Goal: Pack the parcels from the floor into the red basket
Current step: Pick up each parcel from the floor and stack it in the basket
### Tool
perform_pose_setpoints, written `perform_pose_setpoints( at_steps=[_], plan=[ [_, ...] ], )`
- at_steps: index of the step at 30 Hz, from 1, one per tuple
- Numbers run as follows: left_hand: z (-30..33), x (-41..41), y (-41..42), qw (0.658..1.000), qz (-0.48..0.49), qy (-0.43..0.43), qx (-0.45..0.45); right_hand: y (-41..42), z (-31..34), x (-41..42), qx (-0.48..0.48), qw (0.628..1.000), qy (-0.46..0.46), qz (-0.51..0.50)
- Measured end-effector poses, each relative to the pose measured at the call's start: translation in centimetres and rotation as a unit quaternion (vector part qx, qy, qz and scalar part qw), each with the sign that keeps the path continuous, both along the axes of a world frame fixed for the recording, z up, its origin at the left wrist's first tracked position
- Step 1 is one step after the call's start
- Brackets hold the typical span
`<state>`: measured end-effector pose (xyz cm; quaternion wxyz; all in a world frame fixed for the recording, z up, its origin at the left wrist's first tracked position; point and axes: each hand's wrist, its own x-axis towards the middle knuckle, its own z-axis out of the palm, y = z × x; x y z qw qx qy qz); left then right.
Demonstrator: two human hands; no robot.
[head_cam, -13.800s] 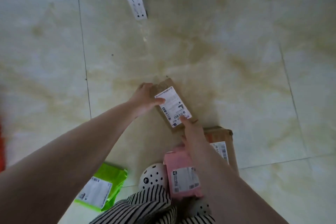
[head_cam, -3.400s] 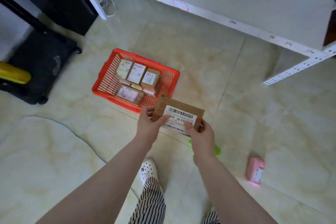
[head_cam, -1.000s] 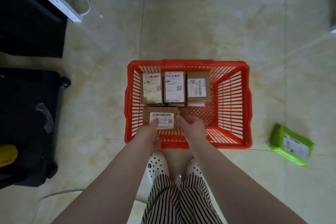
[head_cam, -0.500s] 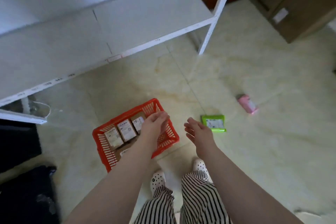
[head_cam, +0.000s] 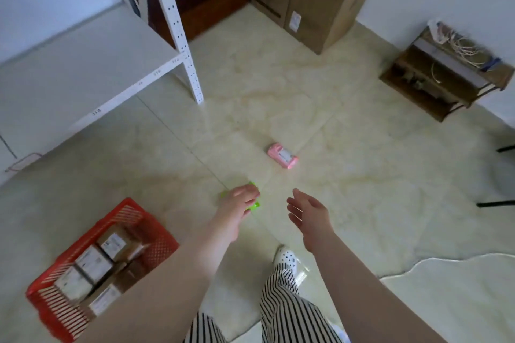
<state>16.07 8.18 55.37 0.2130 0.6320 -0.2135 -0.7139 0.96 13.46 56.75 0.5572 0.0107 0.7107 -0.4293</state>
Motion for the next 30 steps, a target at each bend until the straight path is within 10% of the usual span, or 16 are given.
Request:
perform_pose_setpoints(
  at_steps=[19,30],
  plan=[
    [-6.9,-17.0,-18.3,0.993,0.029,-0.103,0.045,-19.1,-6.9,-18.5,0.071,0.996,0.004,0.06],
    [-24.1,-22.3,-29.2,0.985,-0.023,-0.165,0.05,-28.3,-27.7,-22.5,0.151,0.983,0.001,0.102]
  ],
)
